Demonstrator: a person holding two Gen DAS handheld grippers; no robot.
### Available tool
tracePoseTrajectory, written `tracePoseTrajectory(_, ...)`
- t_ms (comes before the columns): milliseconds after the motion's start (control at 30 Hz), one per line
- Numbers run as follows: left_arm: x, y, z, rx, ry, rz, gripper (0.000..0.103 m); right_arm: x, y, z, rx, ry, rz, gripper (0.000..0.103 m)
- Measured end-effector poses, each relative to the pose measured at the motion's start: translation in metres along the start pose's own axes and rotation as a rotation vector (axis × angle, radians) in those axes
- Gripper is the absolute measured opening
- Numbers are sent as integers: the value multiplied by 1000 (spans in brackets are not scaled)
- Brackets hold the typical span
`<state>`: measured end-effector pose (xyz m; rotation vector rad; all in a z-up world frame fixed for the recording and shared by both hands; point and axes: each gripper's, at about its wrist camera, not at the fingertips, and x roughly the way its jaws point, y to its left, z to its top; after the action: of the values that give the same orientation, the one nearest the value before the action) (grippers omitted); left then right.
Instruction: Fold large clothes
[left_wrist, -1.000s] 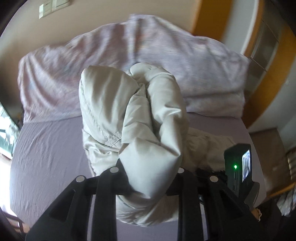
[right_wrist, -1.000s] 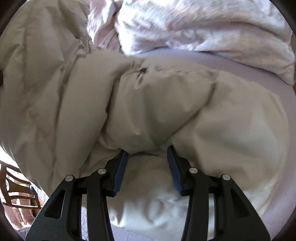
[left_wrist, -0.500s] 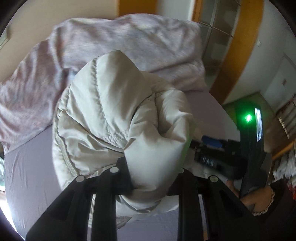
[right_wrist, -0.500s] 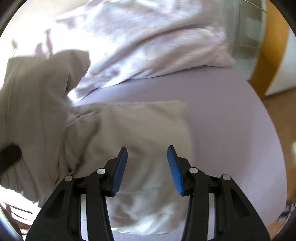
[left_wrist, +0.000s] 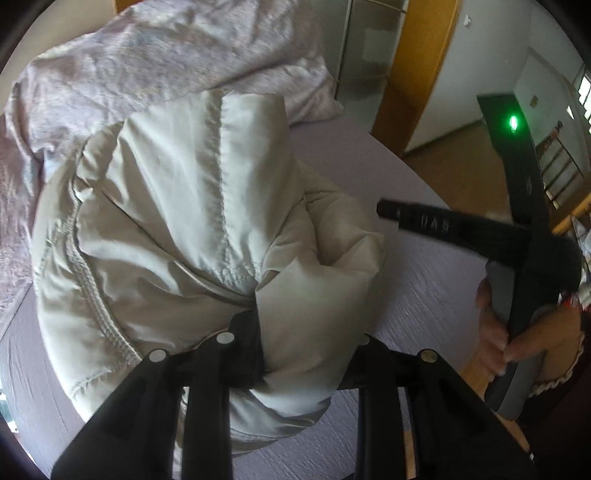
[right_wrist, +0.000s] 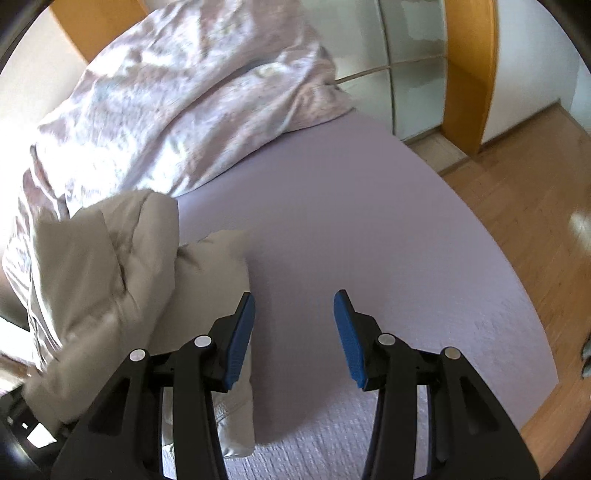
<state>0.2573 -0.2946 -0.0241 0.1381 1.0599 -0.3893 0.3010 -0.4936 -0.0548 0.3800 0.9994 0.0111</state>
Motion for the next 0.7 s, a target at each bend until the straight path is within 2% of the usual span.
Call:
tracePoseTrajectory(67,2,-1,-2,3,8,-1,27,-4,-4,1,14,-5,4,46)
tracePoseTrajectory(167,-2,-1,1,7,9,20,38,-13,-3,5,17,-15,28,46)
tracePoseTrajectory(200,-5,-2,0,9,7,27,43,-16,0,8,12,-20,38,46)
tracePoseTrajectory(267,-13,-4,0,11,-2,28,62,-21,6,14,1,-31,53,46)
tracePoseTrajectory(367,-26,-9,0,21,-25,34,78,-35,15,23,-10,-52,90,46)
tracePoseTrajectory(533,-57,-4,-2,9,-71,34,82,-53,34,34,-22,-75,172,46)
tracePoseTrajectory(700,-90,32,-4,-59,-136,92,84,-67,68,35,-67,-74,285,46)
